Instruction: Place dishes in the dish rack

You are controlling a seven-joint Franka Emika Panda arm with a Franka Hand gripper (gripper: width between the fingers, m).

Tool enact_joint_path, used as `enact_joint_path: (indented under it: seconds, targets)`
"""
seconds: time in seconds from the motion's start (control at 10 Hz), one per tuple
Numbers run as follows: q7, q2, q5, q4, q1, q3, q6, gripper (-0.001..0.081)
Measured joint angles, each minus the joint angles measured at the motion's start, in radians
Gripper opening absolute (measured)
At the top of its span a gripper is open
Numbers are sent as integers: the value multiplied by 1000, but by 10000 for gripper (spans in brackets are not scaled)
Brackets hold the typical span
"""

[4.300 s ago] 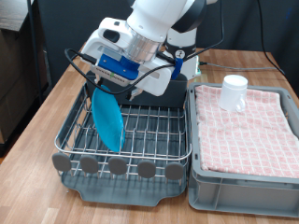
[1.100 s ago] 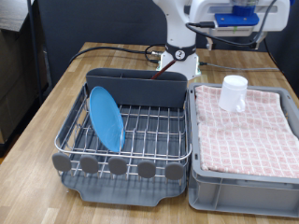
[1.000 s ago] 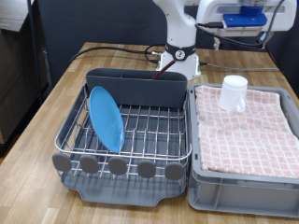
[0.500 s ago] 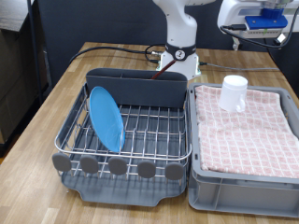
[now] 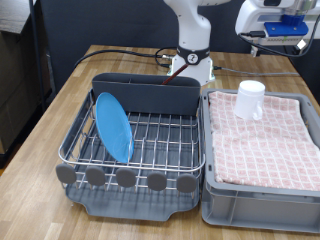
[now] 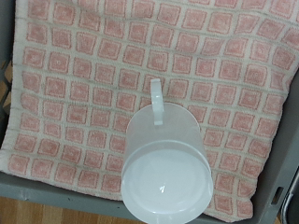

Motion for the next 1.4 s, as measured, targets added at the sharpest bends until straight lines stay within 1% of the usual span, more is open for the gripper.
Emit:
enact_joint_path:
  seconds: [0.2, 0.4, 0.8, 1.1, 1.3, 1.4]
  targets:
    - [0, 0, 0, -21, 0, 6, 4, 803]
    - [2, 0, 0, -46, 0, 11, 32, 803]
    - [23, 10, 3, -73, 0, 18, 45, 803]
    - [21, 63, 14, -68, 0, 18, 33, 803]
    - [-40, 120, 55, -48, 0, 18, 65, 803]
    - [-32, 120, 50, -48, 0, 18, 62, 803]
